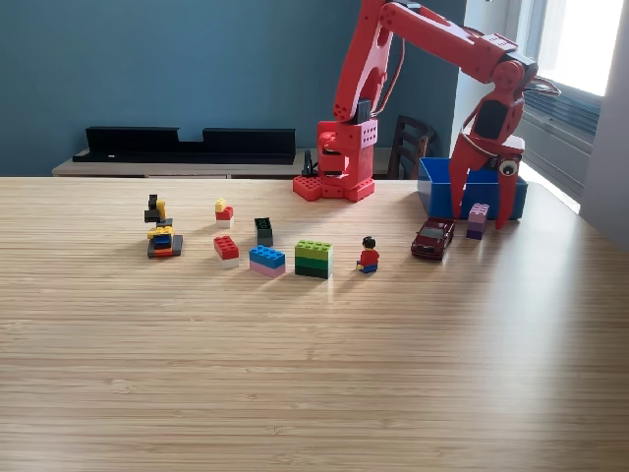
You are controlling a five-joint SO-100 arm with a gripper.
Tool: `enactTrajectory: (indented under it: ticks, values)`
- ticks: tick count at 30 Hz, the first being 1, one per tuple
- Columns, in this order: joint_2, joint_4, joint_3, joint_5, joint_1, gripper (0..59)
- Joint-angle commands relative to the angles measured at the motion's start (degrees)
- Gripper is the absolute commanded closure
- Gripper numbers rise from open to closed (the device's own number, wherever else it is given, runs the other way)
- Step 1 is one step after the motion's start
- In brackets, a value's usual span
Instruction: Grasp a lego block and put it in the bin.
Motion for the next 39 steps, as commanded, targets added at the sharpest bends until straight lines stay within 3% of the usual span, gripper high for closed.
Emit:
enactTrajectory:
  ticks: [1, 22, 24, 27, 28, 34, 39]
  values:
    - [1.5, -1.3, -0.5, -0.7, 0.1, 34.8]
    - [1.1, -9.7, 2.5, -1.7, 3.9, 37.7]
    - [1.1, -10.1, 2.6, -1.8, 4.1, 41.0]
    - [1.1, -10.9, 2.9, -1.2, 4.2, 56.9]
    - [1.1, -11.1, 2.9, -0.9, 4.2, 58.5]
    - [1.6, -10.6, 1.8, -0.4, 4.2, 58.5]
    - [1.8, -2.0, -6.0, -0.5, 4.1, 58.5]
